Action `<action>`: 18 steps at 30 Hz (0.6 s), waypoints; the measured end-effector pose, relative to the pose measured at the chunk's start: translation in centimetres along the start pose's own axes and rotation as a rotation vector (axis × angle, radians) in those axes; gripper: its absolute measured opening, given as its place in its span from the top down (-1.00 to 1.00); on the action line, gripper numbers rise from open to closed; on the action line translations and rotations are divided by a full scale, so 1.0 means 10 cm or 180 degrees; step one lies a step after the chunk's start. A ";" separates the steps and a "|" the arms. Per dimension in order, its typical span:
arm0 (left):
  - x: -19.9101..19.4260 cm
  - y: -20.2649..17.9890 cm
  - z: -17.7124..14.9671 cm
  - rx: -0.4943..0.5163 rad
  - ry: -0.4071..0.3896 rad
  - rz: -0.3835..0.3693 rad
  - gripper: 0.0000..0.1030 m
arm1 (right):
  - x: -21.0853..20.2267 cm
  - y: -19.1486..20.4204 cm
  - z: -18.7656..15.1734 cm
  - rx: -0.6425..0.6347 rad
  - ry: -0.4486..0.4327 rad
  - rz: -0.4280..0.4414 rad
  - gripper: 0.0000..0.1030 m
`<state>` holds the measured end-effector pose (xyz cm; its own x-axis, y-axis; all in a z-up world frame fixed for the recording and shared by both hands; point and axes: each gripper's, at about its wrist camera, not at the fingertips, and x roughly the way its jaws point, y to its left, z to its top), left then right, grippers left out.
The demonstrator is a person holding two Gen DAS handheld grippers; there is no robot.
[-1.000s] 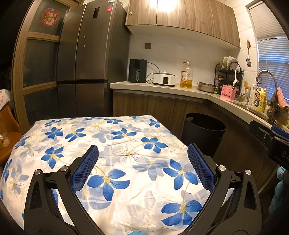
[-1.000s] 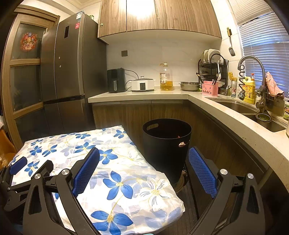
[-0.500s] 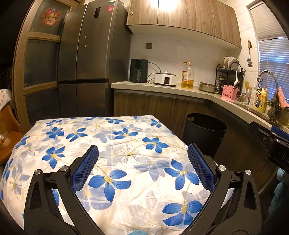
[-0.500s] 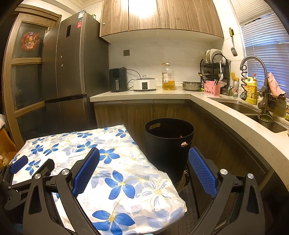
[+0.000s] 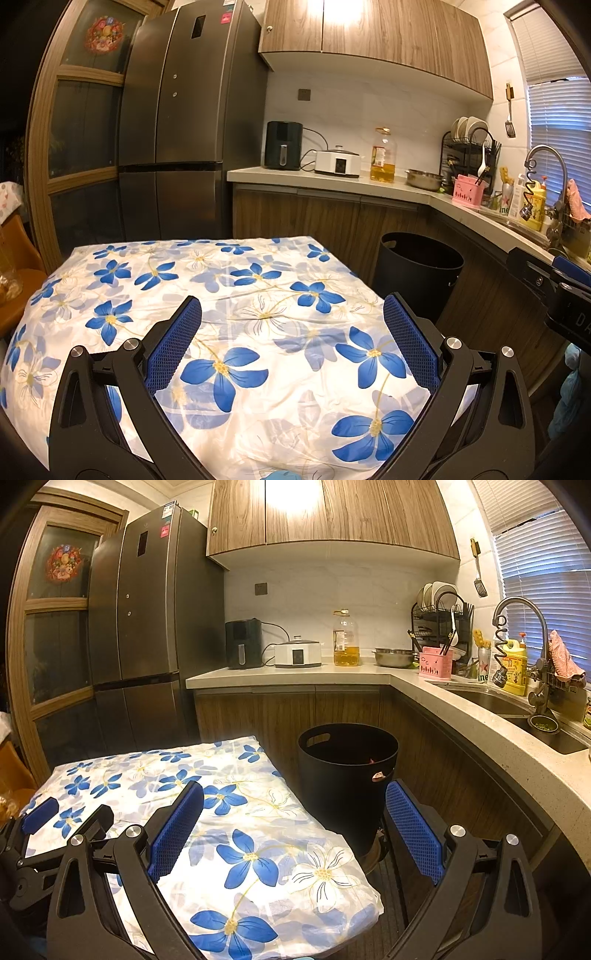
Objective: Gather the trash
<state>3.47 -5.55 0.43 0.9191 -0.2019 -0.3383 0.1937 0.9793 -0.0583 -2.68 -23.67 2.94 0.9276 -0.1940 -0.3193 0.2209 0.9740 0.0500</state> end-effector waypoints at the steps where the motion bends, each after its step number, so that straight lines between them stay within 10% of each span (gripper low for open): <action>1: 0.00 0.00 0.00 -0.0003 0.0000 0.0002 -0.89 | 0.00 0.00 0.00 0.0000 -0.0001 0.0002 -0.85; 18: 0.00 0.00 0.01 0.0003 -0.0010 0.0000 -0.89 | -0.01 0.00 0.01 0.0007 -0.0014 0.0001 -0.85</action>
<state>3.50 -5.58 0.53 0.9202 -0.2021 -0.3353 0.1941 0.9793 -0.0575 -2.71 -23.68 3.03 0.9290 -0.1941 -0.3152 0.2212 0.9738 0.0522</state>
